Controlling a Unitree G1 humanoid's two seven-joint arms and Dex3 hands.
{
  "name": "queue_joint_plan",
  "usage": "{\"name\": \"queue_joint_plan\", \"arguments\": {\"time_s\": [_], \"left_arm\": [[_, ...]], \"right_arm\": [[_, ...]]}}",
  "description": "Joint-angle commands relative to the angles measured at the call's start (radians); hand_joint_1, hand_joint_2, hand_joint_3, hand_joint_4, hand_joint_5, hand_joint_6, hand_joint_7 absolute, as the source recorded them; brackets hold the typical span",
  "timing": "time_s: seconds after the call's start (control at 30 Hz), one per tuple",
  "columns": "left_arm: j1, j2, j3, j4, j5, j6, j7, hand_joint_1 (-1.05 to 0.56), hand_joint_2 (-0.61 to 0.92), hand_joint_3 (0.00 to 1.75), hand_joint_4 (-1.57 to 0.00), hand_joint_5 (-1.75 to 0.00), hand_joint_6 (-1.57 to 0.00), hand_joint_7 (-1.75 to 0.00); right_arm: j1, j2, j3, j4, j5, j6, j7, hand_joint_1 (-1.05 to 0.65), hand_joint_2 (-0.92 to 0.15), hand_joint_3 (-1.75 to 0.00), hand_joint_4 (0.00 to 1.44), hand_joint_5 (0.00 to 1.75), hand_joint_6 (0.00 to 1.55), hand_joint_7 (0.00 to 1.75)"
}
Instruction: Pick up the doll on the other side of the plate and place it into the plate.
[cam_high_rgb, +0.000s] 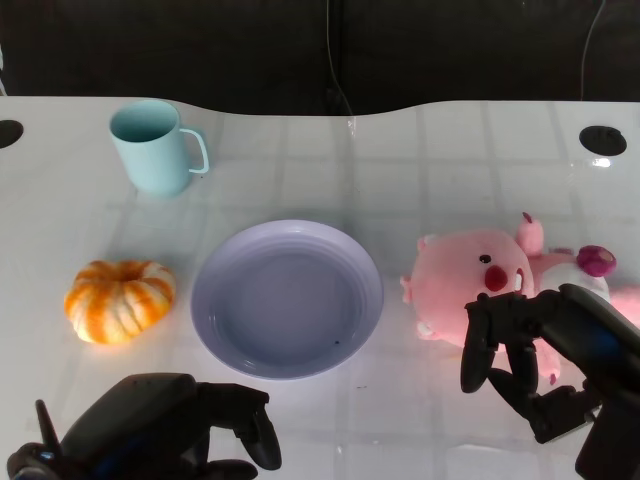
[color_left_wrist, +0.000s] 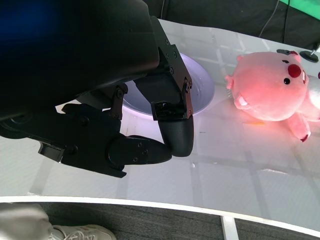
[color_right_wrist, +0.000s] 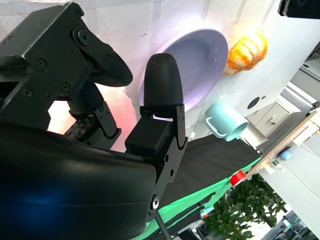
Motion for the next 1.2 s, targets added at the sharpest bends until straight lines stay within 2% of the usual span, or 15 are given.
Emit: {"name": "queue_joint_plan", "arguments": {"time_s": [0.03, 0.83, 0.97, 1.1, 1.2], "left_arm": [[0.006, 0.007, 0.015, -0.015, -0.005, 0.001, 0.006, -0.28, 0.92, 0.35, -0.66, -1.54, -0.76, -0.94], [0.009, 0.011, 0.027, -0.032, -0.016, 0.022, -0.011, -0.28, 0.92, 0.38, -0.65, -1.56, -0.74, -0.93], [0.003, 0.013, 0.025, -0.023, -0.014, 0.015, -0.008, -0.28, 0.92, 0.38, -0.64, -1.56, -0.74, -0.94], [0.000, 0.014, 0.023, -0.017, -0.008, 0.014, -0.006, -0.29, 0.92, 0.38, -0.64, -1.56, -0.74, -0.94], [0.002, 0.013, 0.024, -0.014, -0.013, 0.009, -0.005, -0.28, 0.92, 0.38, -0.64, -1.56, -0.75, -0.94]], "right_arm": [[0.006, -0.018, -0.007, -0.022, -0.008, 0.010, 0.001, 0.04, -0.23, -1.43, 0.93, 1.69, 0.89, 1.24], [-0.006, -0.016, -0.005, -0.012, -0.028, 0.001, 0.002, 0.01, -0.24, -1.41, 0.93, 1.67, 0.90, 1.23], [-0.008, -0.014, -0.008, -0.021, -0.031, 0.023, 0.003, 0.01, -0.25, -1.40, 0.95, 1.63, 0.91, 1.21], [-0.005, -0.006, -0.014, -0.039, -0.030, 0.059, -0.004, 0.01, -0.25, -1.40, 0.94, 1.67, 0.91, 1.20], [-0.002, 0.005, -0.022, -0.041, -0.016, 0.053, -0.019, 0.03, -0.28, -1.38, 0.91, 1.57, 0.89, 1.14]]}}
